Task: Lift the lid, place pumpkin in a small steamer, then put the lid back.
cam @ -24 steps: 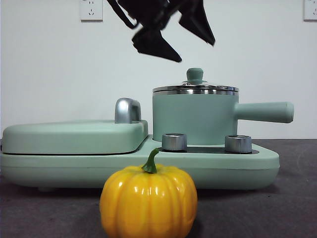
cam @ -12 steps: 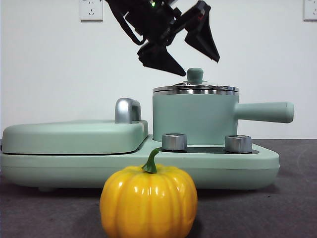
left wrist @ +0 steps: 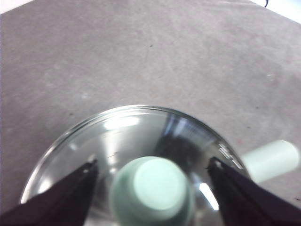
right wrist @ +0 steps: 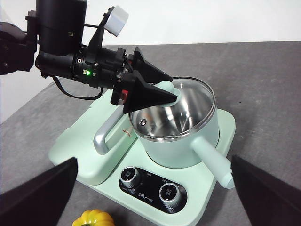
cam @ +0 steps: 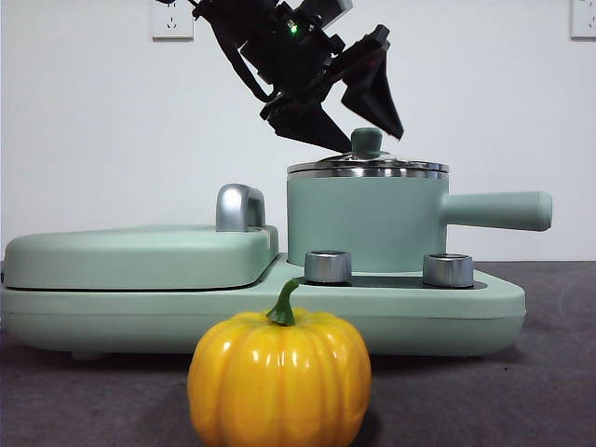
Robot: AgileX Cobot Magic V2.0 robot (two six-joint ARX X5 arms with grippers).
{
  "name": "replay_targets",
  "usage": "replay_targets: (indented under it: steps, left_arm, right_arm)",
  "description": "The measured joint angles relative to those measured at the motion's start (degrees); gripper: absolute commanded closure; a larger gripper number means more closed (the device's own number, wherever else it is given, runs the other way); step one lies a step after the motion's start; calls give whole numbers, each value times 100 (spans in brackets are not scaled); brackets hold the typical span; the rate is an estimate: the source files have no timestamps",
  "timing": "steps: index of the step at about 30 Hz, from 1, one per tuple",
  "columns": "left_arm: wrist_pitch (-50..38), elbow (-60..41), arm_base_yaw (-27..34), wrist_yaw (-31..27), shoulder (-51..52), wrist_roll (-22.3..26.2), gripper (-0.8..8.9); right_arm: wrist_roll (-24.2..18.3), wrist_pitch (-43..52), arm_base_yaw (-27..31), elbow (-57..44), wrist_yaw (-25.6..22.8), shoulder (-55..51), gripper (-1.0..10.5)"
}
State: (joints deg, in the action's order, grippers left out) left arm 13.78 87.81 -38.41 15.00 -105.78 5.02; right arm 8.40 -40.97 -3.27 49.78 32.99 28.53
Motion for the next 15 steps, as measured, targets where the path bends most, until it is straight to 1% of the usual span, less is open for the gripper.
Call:
replay_targets:
  steps: [2,10,11,12,13,15]
  left_arm:
    - [4,0,-2,-142,0,44,506]
    - [0,0,-61,-144,-4,144,509]
    - [-9,0,-87,-142,-7,144,529]
    - [-15,0,-103,-142,-11,144,578]
    - [-22,0,-105,-142,-15,146,605]
    - [-26,0,-103,-146,-35,144,611]
  right_arm:
    - [0,0,0,0,0,0,428]
    - [0,0,0,0,0,0,428]
    - [0,0,0,0,0,0,429]
    - [0,2,0,0,-2,0,429]
    - [0,2,0,0,-2,0,429]
    - [0,0,0,0,-2,0,429]
